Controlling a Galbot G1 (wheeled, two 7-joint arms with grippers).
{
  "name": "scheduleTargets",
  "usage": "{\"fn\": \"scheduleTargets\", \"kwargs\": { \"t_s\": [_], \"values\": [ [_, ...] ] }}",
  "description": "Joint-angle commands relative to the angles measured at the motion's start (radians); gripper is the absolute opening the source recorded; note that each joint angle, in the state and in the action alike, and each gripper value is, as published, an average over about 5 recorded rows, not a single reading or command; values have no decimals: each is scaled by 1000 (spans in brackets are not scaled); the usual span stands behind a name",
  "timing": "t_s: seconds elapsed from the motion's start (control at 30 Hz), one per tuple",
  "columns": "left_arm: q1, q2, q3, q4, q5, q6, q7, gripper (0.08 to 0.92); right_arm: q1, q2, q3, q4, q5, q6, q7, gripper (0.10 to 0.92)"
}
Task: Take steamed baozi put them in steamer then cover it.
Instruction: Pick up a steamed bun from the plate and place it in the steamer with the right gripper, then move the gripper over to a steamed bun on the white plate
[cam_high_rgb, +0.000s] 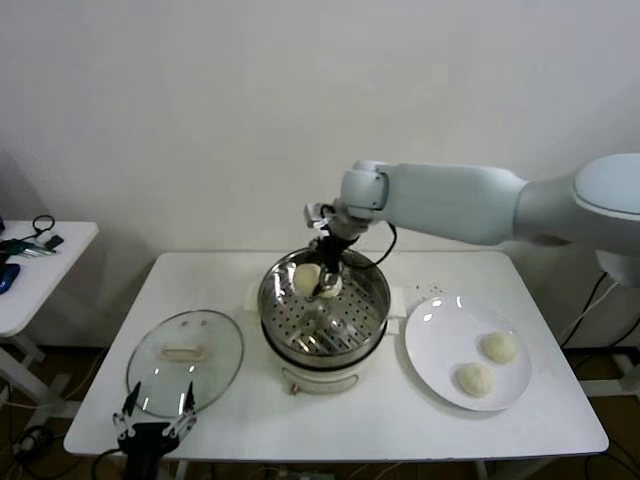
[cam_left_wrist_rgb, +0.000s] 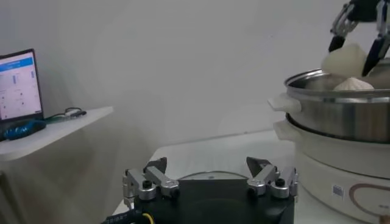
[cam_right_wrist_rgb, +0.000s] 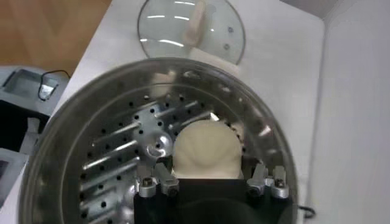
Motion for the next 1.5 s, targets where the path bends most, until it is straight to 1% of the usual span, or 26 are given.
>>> {"fn": "scheduleTargets", "kwargs": {
  "t_s": [0.03, 0.4, 0.47, 0.63, 0.77, 0.93, 1.13, 1.3, 1.5],
  "values": [
    [1, 2, -2, 6, -2, -1, -1, 823, -75, 57, -9, -6, 9, -10, 31, 712],
    [3, 1, -1, 12, -2, -3, -3, 823, -94, 60, -2, -16, -11, -13, 29, 725],
    [3, 1, -1, 13, -2, -4, -3, 823, -94, 57, 1, -16, -19, -17, 26, 739],
    [4, 0, 0, 12, -1, -4, -4, 823, -83, 37, 8, -5, -32, -19, 14, 808],
    [3, 0, 1, 12, 1, -3, -4, 823, -56, 2, 18, 12, -33, -16, 0, 821],
    [3, 0, 1, 11, 2, -2, -5, 823, 8, -79, 22, 43, -38, 4, -46, 823],
    [4, 0, 1, 10, 3, -1, -6, 823, 95, -221, 21, 85, -58, 42, -121, 823],
    [4, 0, -1, 14, 0, 0, -9, 823, 137, -367, 49, 148, -140, 67, -185, 823],
    [1, -1, -1, 18, 0, 2, -10, 823, 134, -546, 46, 255, -239, 81, -213, 823]
  ]
}}
